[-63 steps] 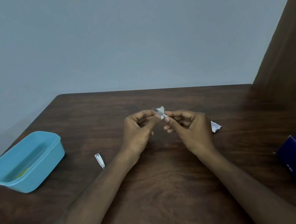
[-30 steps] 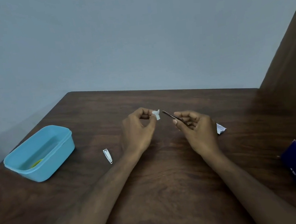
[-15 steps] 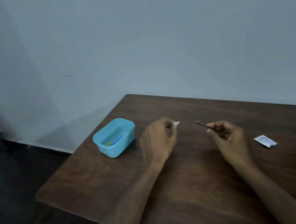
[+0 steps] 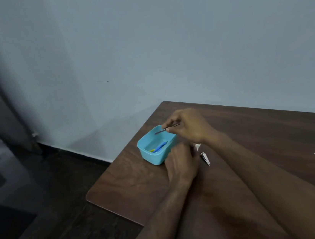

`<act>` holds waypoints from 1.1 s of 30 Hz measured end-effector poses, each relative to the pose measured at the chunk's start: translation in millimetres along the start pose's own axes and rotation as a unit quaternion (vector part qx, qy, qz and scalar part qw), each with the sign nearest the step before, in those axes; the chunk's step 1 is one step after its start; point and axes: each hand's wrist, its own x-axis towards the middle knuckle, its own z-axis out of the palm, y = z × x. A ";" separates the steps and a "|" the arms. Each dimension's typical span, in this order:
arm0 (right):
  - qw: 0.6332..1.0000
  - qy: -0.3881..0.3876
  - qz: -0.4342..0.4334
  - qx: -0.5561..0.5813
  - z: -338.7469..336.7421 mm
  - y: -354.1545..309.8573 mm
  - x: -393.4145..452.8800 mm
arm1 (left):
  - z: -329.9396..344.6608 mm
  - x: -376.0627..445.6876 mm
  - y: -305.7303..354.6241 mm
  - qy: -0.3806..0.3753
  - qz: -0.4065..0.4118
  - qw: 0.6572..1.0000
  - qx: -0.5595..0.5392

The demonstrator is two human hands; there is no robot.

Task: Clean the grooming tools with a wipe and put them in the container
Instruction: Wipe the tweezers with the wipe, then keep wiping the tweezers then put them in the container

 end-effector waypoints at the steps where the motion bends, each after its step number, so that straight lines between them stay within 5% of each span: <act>1: 0.998 -0.039 -0.018 -0.049 3.1 -3.4 10.7 | 0.0 0.9 -1.9 0.003 -0.001 1.000 0.000; 5: 0.969 -0.180 -0.044 -0.163 12.6 -21.9 36.7 | 0.6 3.4 -5.7 0.007 0.006 1.000 0.008; 10: 0.952 -0.244 -0.042 -0.179 25.8 -27.1 46.6 | 0.6 1.1 -4.2 0.007 0.000 1.000 0.014; 12: 0.960 -0.216 -0.060 -0.168 21.0 -28.2 45.9 | -0.7 2.2 -4.6 0.005 -0.004 1.000 0.006; 15: 0.994 -0.070 -0.058 -0.055 2.5 -23.4 27.9 | -0.1 2.6 -7.6 0.011 -0.018 1.000 -0.014; 19: 0.978 0.185 0.093 0.027 -19.7 10.3 -45.0 | 3.0 6.6 -9.1 0.006 -0.026 1.000 0.007; 23: 0.964 0.103 0.240 -0.041 -6.6 45.2 -103.5 | 6.7 8.3 -9.0 0.014 -0.038 0.999 0.003; 33: 0.969 0.044 0.235 -0.062 19.1 49.9 -96.6 | 8.7 8.8 -9.6 0.022 -0.036 0.999 0.012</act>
